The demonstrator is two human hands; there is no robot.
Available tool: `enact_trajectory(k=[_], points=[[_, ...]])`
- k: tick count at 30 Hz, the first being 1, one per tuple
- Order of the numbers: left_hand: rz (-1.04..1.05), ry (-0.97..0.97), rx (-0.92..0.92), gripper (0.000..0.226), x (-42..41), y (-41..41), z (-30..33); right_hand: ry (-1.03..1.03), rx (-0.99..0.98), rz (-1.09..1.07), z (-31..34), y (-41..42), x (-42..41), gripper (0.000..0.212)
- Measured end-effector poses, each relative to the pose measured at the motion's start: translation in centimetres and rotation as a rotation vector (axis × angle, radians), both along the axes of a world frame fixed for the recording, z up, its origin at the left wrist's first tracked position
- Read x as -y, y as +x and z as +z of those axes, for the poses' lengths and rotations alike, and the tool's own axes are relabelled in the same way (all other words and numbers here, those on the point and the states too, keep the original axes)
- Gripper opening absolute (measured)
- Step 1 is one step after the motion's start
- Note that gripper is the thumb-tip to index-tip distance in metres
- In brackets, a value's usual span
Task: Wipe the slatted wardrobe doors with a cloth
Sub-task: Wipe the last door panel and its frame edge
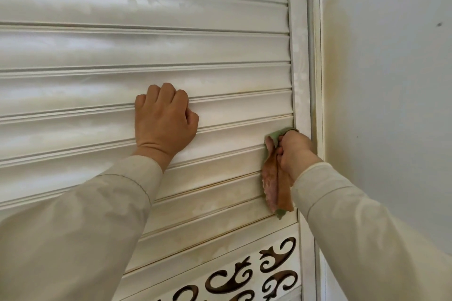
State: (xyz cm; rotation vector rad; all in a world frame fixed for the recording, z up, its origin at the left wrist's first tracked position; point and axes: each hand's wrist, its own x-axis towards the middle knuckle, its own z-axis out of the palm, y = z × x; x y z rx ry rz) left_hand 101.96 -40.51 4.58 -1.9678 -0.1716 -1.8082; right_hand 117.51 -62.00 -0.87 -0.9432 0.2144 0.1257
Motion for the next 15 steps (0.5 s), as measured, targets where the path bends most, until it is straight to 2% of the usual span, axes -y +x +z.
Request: enact_trajectory(k=[8,11,15], points=[[0.001,0.01,0.018,0.012,-0.1,0.3,-0.1,0.074,0.06,0.073,2.7,0.8,0.0,0.02],[-0.005,0.015,0.017,0.012,-0.1,0.3,-0.1,-0.03,0.141,0.075,2.5,-0.5,-0.8,0.028],[-0.008,0.024,0.038,0.011,-0.1,0.3,0.0,-0.125,0.195,0.038,2.6,-1.9,-2.0,0.027]])
